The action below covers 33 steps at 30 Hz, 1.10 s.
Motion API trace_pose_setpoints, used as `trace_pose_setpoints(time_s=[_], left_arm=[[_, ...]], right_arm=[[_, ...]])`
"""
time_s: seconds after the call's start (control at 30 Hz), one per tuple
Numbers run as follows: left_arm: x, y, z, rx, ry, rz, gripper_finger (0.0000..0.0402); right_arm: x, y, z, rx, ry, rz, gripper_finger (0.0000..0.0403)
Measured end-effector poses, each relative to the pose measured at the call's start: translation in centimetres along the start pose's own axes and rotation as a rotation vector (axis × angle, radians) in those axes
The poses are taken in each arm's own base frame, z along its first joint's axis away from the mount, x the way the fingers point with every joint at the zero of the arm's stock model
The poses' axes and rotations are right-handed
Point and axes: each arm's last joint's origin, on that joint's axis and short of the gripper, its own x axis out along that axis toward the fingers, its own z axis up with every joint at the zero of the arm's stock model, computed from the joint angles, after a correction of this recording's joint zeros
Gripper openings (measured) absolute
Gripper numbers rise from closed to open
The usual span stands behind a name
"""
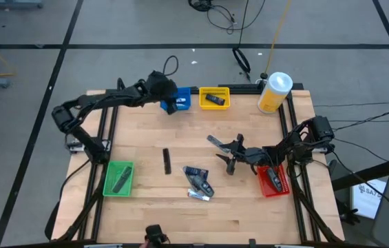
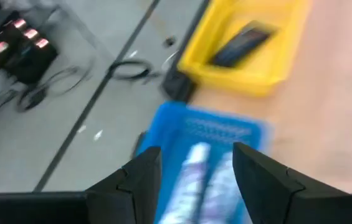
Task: Pick & Place Travel size toiletries
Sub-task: Put the black hair comb into the green bin
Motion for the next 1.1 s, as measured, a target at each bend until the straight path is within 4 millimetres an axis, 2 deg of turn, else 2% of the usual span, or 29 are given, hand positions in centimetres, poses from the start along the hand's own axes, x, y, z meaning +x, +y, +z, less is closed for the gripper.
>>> trace_pose_setpoints(time_s=[0.1,0.2,0.43,0.5,0.6,0.7,0.83,1.0,1.1], left_arm=[[-1.9,-1.4,1.3,0.001,-0.091,-0.093,0.0195],[-2.7,-3.7,1.4,0.002,-0.167,-0.207,0.0195],[-2.0,-11.1,-1.1,0.051,-0.335,-0.387,0.0195],[-1.7,-13.0,-1.9,0.047,-0.349,-0.433,0.0195],[-1.1,-15.2,-2.1,0.048,-0.364,-0.521,0.0192],[0.4,-17.2,-2.4,0.047,-0.331,-0.591,0.0171],[3.2,-19.1,-2.2,0.064,-0.271,-0.617,0.0111],[6.9,-19.5,-1.4,0.076,-0.188,-0.608,0.0017],[8.8,-19.6,-1.1,0.094,-0.116,-0.613,0.0011]], right_arm=[[0.0,0.0,0.0,-0.001,0.001,0.000,0.0199],[0.0,0.0,0.0,0.001,0.001,0.000,0.0199],[0.1,-0.4,0.2,0.055,0.003,-0.011,0.0199],[0.2,-1.1,0.4,0.111,0.035,-0.001,0.0199],[0.2,-2.7,1.0,0.198,0.104,0.028,0.0199],[0.1,-4.7,1.9,0.275,0.158,0.067,0.0199],[-0.2,-6.9,2.2,0.342,0.242,0.109,0.0199],[-0.5,-8.7,1.6,0.402,0.342,0.122,0.0208],[-0.3,-9.0,1.0,0.446,0.383,0.145,0.0231]])
